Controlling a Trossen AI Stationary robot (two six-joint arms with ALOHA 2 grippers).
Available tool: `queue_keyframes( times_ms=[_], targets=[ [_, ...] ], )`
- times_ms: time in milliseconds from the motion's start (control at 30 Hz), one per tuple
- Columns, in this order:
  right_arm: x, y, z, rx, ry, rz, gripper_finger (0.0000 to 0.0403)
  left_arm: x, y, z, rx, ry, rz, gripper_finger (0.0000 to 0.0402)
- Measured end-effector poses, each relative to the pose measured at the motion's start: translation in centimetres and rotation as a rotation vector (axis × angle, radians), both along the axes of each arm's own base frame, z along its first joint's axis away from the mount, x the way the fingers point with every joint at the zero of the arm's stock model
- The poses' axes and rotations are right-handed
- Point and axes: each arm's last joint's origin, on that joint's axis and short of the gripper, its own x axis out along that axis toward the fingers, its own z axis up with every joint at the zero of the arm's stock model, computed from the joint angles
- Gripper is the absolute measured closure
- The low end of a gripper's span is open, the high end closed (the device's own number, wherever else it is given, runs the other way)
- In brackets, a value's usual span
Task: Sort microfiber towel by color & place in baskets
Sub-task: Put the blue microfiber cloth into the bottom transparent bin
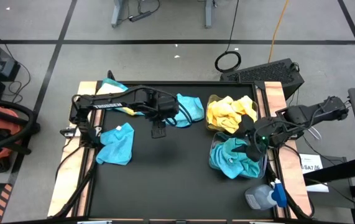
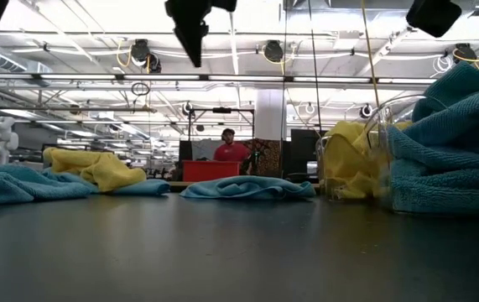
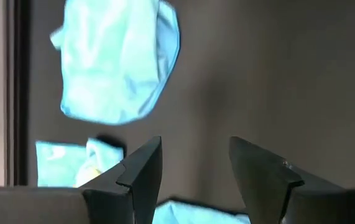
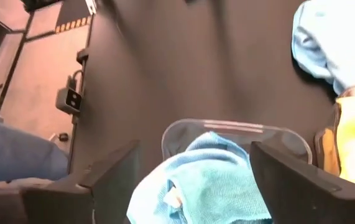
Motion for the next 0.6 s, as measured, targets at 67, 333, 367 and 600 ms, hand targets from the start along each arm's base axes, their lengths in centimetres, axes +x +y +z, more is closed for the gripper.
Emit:
queue_keyframes(
  times_ms=[67, 333, 367, 600],
  targets=[
    [0.0, 0.0, 0.4, -0.002, -0.013, 0.004, 0.0106, -0.6, 0.0, -0.6, -0.003, 0.020, 0.015, 0.0210],
    [-0.1, 0.0, 0.7, -0.010, -0.022, 0.014, 0.0106, -4.1, -0.3, -3.6, -0.021, 0.035, 0.088, 0.0210],
    [-0.1, 0.0, 0.6, -0.011, -0.019, 0.014, 0.0106, -4.7, -0.3, -4.1, -0.024, 0.045, 0.101, 0.0210],
    [-0.1, 0.0, 0.6, -0.014, -0.016, 0.016, 0.0106, -9.7, -0.8, -7.0, -0.053, 0.051, 0.222, 0.0210]
  ],
)
